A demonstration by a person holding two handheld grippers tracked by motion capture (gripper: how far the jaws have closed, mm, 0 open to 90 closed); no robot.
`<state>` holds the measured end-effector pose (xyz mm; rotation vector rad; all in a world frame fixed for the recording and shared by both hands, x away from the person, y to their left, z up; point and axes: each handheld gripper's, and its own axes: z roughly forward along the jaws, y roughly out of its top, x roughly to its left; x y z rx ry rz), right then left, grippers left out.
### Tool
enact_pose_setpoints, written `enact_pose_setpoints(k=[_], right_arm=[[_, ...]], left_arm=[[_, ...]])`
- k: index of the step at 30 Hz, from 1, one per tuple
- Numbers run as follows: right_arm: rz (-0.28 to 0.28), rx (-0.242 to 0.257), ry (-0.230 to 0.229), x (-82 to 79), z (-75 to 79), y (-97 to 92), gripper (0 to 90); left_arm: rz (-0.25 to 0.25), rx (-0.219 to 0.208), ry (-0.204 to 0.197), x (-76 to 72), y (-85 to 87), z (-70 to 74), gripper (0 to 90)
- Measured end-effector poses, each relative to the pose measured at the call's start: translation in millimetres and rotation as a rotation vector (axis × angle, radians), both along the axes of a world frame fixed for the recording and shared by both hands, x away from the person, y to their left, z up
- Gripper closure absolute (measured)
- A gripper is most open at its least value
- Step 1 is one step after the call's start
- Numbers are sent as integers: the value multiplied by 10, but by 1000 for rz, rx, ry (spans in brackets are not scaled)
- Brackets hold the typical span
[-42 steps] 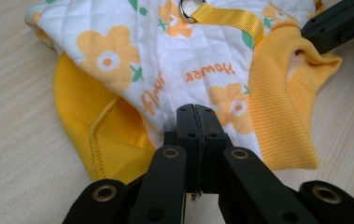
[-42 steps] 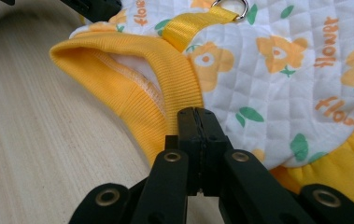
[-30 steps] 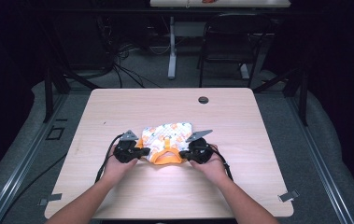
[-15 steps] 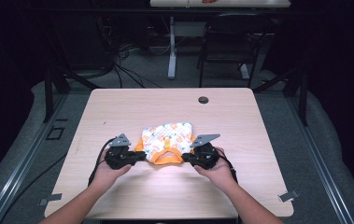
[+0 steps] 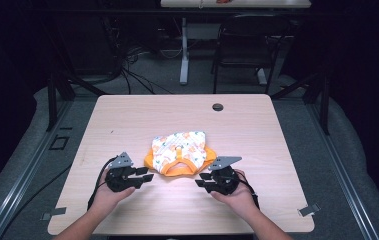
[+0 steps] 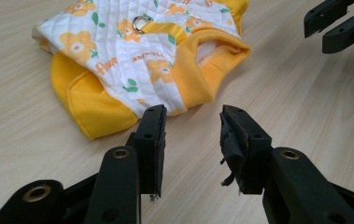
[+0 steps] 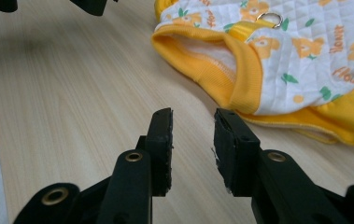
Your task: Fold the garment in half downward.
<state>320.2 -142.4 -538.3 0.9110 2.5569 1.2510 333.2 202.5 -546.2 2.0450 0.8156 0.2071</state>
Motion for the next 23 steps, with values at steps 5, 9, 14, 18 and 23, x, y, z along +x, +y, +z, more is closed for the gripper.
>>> enact_pose_setpoints(k=[5,9,14,18,23], right_arm=[[-7,-17,-12,-76,-86,-7,637],[-12,-20,-18,-129,-156,-2,628],[-16,-21,-23,-147,-214,12,617],[-14,-35,-35,-154,-245,4,600],[-17,-71,-56,-154,-272,4,585]], left_arm=[[3,-8,-5,-89,27,-60,585],[6,4,-23,-139,46,-127,581],[9,16,-25,-141,59,-195,581],[7,11,-26,-139,63,-200,594],[5,11,-30,-142,51,-187,599]])
